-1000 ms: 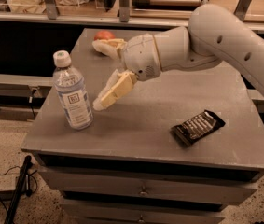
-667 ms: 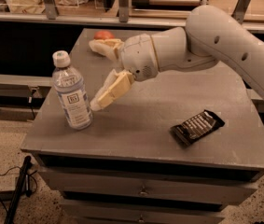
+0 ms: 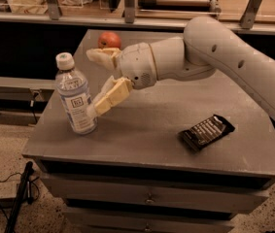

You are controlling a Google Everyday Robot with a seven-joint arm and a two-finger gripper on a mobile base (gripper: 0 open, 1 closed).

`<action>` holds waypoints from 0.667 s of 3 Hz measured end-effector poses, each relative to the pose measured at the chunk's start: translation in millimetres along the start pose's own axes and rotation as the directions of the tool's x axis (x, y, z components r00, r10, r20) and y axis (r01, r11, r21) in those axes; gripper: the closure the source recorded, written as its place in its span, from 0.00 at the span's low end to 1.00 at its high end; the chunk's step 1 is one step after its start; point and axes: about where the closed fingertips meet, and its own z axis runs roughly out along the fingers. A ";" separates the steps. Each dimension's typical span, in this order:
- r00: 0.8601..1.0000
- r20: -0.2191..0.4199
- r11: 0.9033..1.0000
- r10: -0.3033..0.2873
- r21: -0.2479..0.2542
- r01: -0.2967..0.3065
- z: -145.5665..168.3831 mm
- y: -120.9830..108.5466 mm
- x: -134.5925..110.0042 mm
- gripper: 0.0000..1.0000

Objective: Pick blue plastic bottle

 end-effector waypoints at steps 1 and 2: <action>0.998 0.064 0.999 0.001 -0.045 0.002 15.9 1.2 0.9 0.00; 0.998 0.067 0.999 -0.001 -0.051 0.004 18.4 1.9 0.5 0.15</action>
Offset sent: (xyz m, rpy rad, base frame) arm -0.0026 0.0133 -0.0037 0.0505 0.0165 0.0441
